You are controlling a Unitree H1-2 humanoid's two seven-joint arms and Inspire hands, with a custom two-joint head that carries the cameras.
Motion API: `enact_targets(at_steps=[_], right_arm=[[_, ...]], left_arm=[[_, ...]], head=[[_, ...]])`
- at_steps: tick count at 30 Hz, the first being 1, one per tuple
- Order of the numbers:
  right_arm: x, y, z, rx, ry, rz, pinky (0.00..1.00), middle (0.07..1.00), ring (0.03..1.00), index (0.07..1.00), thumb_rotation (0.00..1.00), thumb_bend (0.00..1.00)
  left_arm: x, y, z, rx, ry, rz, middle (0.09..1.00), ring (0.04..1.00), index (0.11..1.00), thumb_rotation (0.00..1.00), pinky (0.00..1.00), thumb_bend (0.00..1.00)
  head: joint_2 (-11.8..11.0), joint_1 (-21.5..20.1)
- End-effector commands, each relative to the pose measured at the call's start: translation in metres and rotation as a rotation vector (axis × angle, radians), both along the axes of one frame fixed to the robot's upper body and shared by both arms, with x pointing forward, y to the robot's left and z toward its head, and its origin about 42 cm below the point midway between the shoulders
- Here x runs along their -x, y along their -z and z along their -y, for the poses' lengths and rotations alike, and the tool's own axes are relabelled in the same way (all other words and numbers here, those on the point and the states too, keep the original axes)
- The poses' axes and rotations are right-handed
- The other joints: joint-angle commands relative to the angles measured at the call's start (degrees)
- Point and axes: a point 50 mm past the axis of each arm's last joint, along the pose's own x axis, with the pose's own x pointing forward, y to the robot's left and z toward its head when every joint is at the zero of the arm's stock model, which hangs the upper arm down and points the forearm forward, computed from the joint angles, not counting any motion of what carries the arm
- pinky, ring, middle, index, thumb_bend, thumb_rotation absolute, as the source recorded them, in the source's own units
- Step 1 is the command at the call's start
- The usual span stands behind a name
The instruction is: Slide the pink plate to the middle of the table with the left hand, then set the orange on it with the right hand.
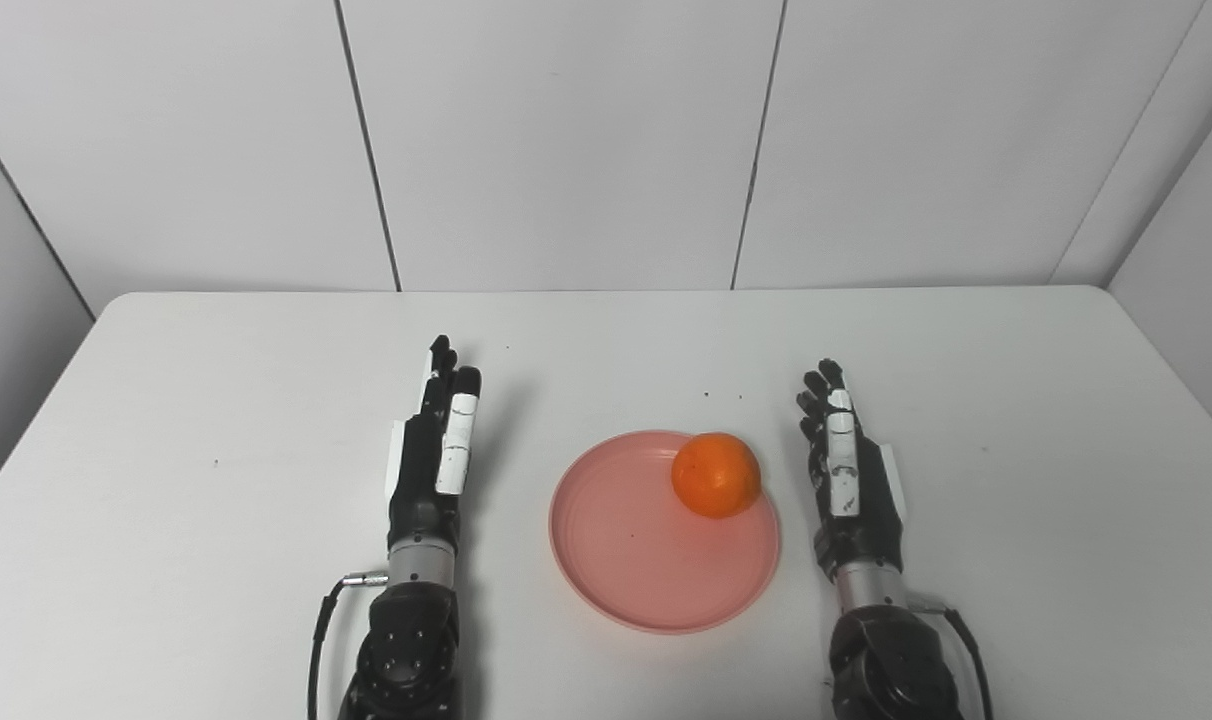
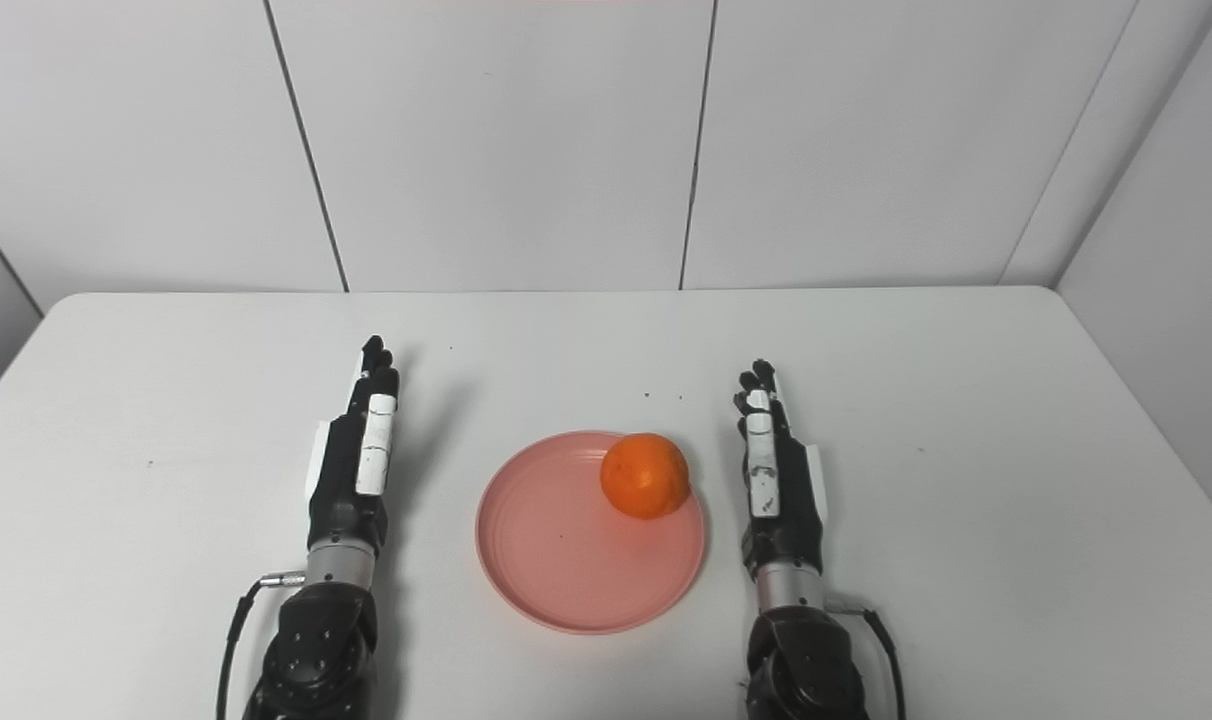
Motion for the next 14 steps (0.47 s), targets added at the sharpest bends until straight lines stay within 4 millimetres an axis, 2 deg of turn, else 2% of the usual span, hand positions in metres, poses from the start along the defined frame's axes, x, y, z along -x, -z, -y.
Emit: enact_targets(at_steps=[1,14], right_arm=[[-0.0024,0.0027,-0.0036,-0.003,0.003,0.001,1.00,0.947,0.947,0.957,1.00,0.89],[-0.0007,0.0089,-0.0029,0.021,0.003,-0.011,1.00,0.949,0.941,0.961,1.00,0.88]], left_arm=[[-0.0048,-0.0185,0.0038,0.027,0.033,0.042,1.000,1.000,1.000,1.00,1.00,0.88],[-0.0030,-0.0150,0.0068,0.067,0.067,-0.003,1.000,1.000,1.000,1.00,1.00,0.90]], head=[[-0.04,0.04],[0.09,-0.14]])
